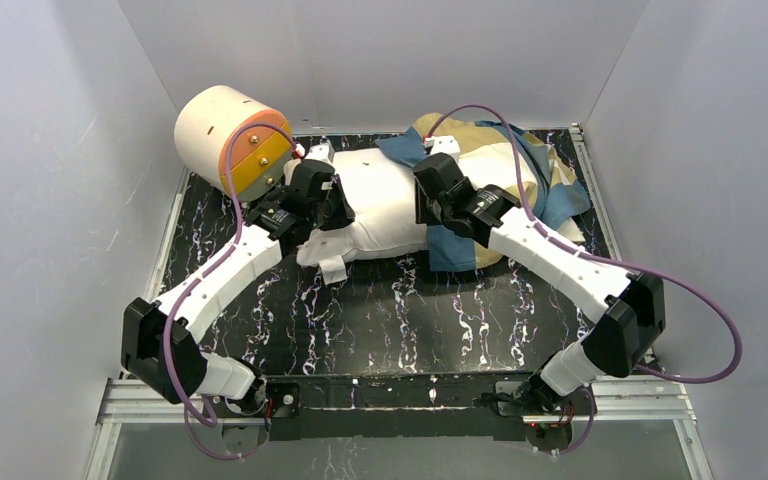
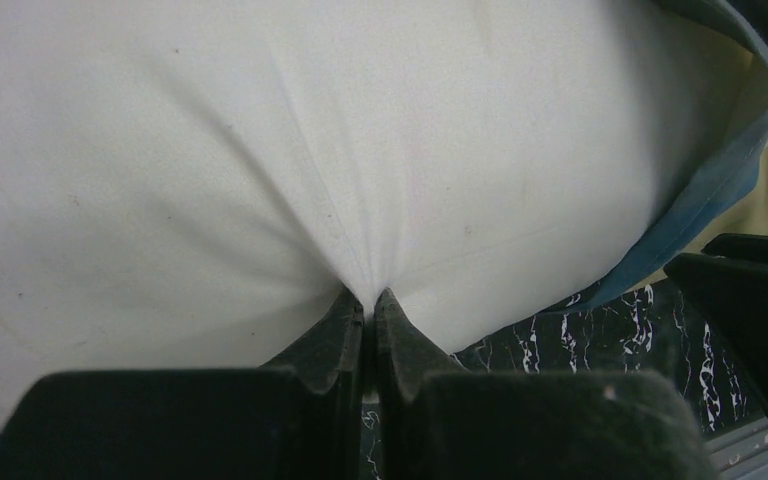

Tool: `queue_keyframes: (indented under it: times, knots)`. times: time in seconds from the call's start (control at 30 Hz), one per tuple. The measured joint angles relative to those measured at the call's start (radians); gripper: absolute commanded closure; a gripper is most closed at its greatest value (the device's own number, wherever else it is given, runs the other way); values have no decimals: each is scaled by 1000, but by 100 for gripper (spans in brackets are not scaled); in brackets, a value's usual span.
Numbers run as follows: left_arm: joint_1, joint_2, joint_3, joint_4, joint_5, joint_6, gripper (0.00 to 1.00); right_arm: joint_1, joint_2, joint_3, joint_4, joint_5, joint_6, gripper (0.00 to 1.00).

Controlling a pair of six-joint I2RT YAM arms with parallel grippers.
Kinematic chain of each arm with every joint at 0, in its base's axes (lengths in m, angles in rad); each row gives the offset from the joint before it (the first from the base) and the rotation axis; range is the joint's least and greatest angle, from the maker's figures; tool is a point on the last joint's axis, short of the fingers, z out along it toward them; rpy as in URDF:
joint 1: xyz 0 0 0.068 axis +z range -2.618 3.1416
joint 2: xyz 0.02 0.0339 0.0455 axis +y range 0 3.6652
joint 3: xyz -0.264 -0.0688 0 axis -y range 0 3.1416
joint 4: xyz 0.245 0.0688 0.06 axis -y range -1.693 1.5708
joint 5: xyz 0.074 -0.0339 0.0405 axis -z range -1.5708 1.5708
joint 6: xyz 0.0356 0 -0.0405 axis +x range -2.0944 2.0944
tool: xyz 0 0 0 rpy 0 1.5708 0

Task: Put the pillow into the pillowcase
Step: Stuff the pillow into the pillowcase.

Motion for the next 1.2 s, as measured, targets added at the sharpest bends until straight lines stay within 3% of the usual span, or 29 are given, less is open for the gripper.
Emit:
queue_keyframes:
  times: [0.1,0.27,0.37,0.43,0.47,0.63,0.73,0.97,1.2]
  knots:
    - [0,-6,0,0,5,-5,100,-5,-30,-38,-9,79,4,48]
    - [0,-16,-1,0,14,-13,100,-21,-31,-45,-13,145,-9,47]
    - [0,-21,-2,0,16,-15,100,-39,-7,-45,10,144,-31,73]
    - [0,-25,-2,0,19,-16,100,-49,29,-34,21,135,-53,97]
    - [0,-26,-2,0,21,-16,100,-53,48,-26,23,130,-66,99]
    - [0,-28,-2,-1,22,-23,100,-63,125,68,-16,51,-93,99]
    - [-3,-28,-2,2,25,-27,100,-55,117,119,-14,-72,-79,99]
    - [-41,-28,-1,28,26,-65,100,-11,41,90,180,-353,75,99]
    - [-147,-28,0,60,3,-106,100,-4,45,49,397,-449,257,99]
